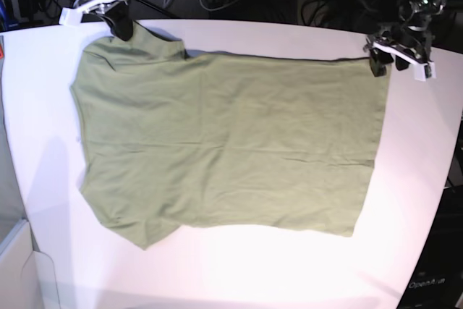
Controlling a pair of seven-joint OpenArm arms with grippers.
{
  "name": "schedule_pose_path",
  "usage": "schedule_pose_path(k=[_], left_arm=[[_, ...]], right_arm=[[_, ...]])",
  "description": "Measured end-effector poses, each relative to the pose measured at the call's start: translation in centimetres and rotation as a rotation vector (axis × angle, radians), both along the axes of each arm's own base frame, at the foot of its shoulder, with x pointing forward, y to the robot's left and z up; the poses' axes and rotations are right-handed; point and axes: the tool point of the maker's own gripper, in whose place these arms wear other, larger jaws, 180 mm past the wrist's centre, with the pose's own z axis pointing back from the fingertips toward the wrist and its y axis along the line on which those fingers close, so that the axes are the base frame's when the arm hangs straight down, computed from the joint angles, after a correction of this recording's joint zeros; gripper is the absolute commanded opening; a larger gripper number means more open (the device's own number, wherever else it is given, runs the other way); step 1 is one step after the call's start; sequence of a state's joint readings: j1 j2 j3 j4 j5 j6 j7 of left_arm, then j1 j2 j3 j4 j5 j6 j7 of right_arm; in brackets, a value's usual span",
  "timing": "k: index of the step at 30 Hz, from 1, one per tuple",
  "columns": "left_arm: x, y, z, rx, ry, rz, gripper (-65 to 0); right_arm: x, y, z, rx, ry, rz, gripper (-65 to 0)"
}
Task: Fold the T-shirt properly
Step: 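Grasp the shirt's shoulder edges with the left and right grippers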
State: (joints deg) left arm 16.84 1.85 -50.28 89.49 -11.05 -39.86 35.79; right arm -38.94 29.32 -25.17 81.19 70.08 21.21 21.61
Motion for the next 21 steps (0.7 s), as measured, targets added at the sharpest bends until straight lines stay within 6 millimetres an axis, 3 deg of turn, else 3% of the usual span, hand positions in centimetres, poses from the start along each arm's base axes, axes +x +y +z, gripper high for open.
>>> schedule_pose_path(k=[5,7,9,11,13,15,21], left_arm=[[0.76,-0.48,-0.22,-0.029,-0.028,0.001,-27.9],[1.01,-0.37,-0.36,-0.037,-0.039,0.008,-30.9],[1.12,-0.29,-0.5,-0.045,-0.042,0.012,-40.0],[0.99,-0.25,-0.66,-0.05,-0.039,0.016,-54.5],[0.89,-0.28,-0.79,-0.05,-0.032,0.015,-64.8],[0.91,-0.37,-0.83,-0.054,-0.032,0.014,-61.8],[0.94,-0.44,-0.72,-0.05,-0.029,0.01,-62.1]], right_arm=[[-0.07,0.0,-0.01,0.0,0.001,0.001,-63.7],[-0.09,-0.01,-0.02,0.0,0.002,0.0,-63.7],[-0.07,0.0,-0.01,0.0,0.001,0.001,-63.7],[-0.08,-0.01,-0.02,0.0,0.002,0.0,-63.7],[-0.08,0.0,-0.02,0.0,0.002,0.0,-63.7],[-0.08,0.0,-0.02,0.0,0.002,0.0,-63.7],[-0.08,0.0,-0.02,0.0,0.002,0.0,-63.7]])
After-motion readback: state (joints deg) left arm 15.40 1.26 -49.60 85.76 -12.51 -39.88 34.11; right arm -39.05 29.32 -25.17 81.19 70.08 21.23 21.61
